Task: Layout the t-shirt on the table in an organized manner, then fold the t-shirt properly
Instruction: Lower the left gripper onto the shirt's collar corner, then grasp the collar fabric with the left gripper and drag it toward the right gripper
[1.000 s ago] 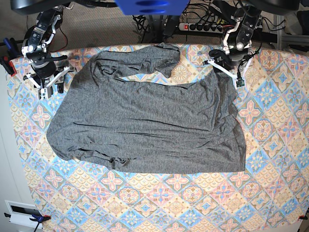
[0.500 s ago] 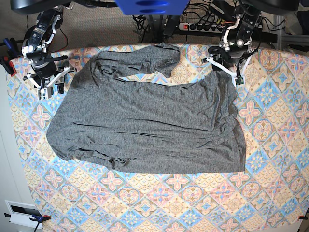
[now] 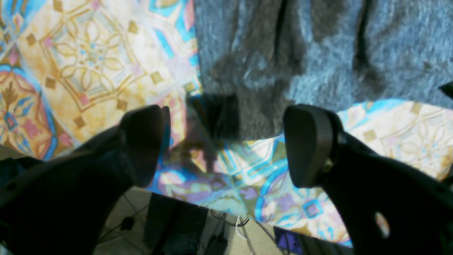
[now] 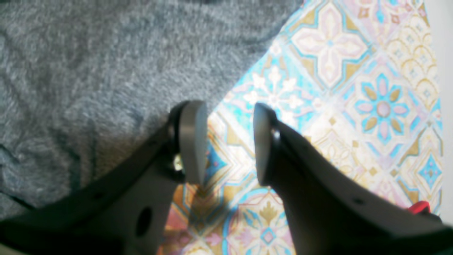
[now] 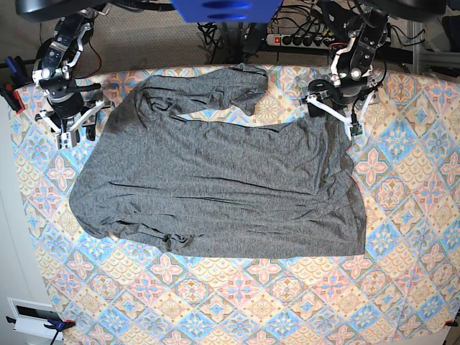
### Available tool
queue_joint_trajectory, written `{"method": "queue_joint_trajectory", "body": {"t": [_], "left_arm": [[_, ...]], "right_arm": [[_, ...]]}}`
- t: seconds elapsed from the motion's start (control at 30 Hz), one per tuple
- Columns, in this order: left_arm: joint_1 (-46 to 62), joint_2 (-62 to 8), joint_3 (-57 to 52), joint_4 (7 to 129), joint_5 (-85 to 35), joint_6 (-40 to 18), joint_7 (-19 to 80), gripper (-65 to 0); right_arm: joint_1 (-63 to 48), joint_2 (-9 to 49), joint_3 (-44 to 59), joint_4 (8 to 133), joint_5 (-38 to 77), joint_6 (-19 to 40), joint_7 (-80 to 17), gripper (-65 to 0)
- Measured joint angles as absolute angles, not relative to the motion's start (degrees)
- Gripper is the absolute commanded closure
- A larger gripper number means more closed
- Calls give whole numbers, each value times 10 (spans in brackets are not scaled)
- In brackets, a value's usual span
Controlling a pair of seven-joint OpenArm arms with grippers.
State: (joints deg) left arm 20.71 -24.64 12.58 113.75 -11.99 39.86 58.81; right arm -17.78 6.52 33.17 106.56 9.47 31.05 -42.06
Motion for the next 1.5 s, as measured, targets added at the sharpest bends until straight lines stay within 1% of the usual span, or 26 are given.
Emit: {"method": "queue_joint_trajectory", "body": {"t": [0.17, 0.3, 0.33, 0.37, 0.4, 0.43, 0.47, 0.63, 0.73, 0.87, 0.93, 0.97, 1.03, 1.1, 1.17, 1.23, 1.27, 1.37, 1.5], "left_arm": [[210, -246, 124, 1136, -118, 399, 587, -295], [209, -248, 123, 1136, -115, 399, 588, -234], [210, -253, 124, 1136, -117, 398, 588, -207], [211, -259, 124, 1136, -120, 396, 588, -167], [211, -262, 122, 1136, -117, 397, 588, -113], [211, -262, 110, 1136, -115, 397, 589, -44], [211, -261, 95, 1136, -118, 396, 592, 0], [208, -265, 56, 1119, -114, 399, 590, 0], [211, -290, 54, 1117, -119, 395, 589, 0], [209, -307, 44, 1115, -118, 396, 587, 0], [208, -307, 37, 1103, -117, 396, 585, -15], [208, -306, 37, 1097, -117, 397, 586, -37], [211, -306, 37, 1097, -119, 396, 589, -113], [212, -306, 37, 1098, -120, 397, 589, -222], [213, -293, 34, 1106, -120, 399, 588, -308], [214, -279, 36, 1122, -123, 398, 589, -363], [214, -278, 39, 1133, -130, 395, 592, -375], [213, -260, 37, 1173, -180, 401, 585, -375], [209, -257, 41, 1173, -374, 400, 589, -371]], "right_arm": [[-179, 65, 332, 1066, 95, 310, -421, -204], [-178, 65, 332, 1066, 95, 310, -421, -204], [-178, 65, 332, 1066, 95, 310, -421, -204], [-179, 66, 332, 1066, 95, 310, -421, -204], [-179, 66, 332, 1066, 95, 310, -421, -204], [-179, 65, 332, 1066, 95, 310, -421, -204], [-179, 65, 332, 1066, 95, 310, -421, -204], [-180, 66, 332, 1066, 95, 310, -421, -204], [-179, 66, 331, 1066, 95, 310, -420, -204], [-181, 65, 331, 1066, 95, 311, -420, -204], [-180, 65, 331, 1066, 95, 310, -421, -204], [-180, 65, 331, 1066, 95, 310, -421, -204], [-181, 65, 331, 1066, 95, 310, -421, -204], [-181, 65, 331, 1066, 95, 310, -421, -204], [-181, 65, 331, 1066, 95, 310, -421, -204], [-181, 65, 331, 1066, 95, 311, -421, -204], [-181, 64, 331, 1066, 95, 311, -421, -204], [-181, 63, 331, 1067, 95, 308, -421, -204], [-201, 66, 331, 1069, 95, 309, -417, -204]]}}
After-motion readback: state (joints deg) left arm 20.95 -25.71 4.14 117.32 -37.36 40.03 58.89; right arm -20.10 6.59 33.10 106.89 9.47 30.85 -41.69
